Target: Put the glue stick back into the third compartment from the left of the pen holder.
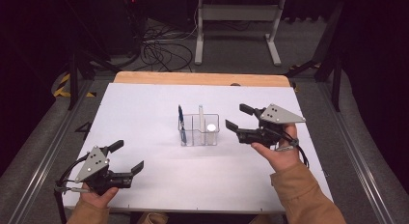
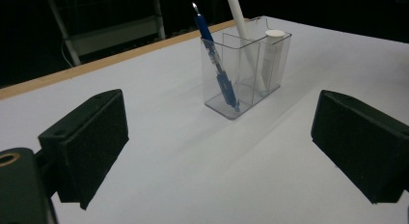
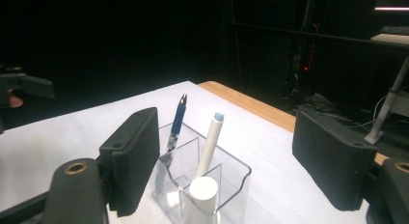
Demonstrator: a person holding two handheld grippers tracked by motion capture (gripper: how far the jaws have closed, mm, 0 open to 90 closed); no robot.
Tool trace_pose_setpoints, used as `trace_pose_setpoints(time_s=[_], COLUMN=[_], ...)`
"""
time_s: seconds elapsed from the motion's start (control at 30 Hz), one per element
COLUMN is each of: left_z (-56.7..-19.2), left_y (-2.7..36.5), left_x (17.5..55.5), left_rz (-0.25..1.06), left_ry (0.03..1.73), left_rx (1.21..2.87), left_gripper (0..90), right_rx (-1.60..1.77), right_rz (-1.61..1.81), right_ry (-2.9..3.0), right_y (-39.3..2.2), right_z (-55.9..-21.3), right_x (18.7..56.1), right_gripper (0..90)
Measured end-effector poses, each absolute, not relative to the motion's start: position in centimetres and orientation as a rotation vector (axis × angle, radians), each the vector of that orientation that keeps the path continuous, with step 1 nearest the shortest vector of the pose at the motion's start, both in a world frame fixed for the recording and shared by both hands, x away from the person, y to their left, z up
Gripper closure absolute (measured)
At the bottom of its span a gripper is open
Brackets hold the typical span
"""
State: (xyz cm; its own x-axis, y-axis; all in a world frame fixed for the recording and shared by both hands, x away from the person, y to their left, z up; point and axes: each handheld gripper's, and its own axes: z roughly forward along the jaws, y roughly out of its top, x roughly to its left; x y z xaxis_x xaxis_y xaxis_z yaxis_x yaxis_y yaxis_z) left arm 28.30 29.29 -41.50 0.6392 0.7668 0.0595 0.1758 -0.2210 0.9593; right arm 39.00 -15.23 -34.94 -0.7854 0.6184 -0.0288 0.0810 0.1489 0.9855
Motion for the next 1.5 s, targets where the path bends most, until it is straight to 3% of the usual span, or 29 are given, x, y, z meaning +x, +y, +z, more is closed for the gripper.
trace_pose_setpoints(time_s=[0.73, 1.5], left_z=[-41.5, -41.4], left_y=[29.2, 29.2], left_x=[28.2, 28.1], left_rz=[0.664, 0.674], left_ry=[0.773, 0.768], left_rx=[1.738, 1.741], left_gripper=[6.8, 7.0], right_rx=[0.728, 0.789], right_rz=[1.645, 1.571], right_ry=[1.997, 2.073], right_y=[-19.5, -21.6], right_z=[-37.8, -43.2], right_x=[36.4, 35.2], right_gripper=[25.0, 27.0])
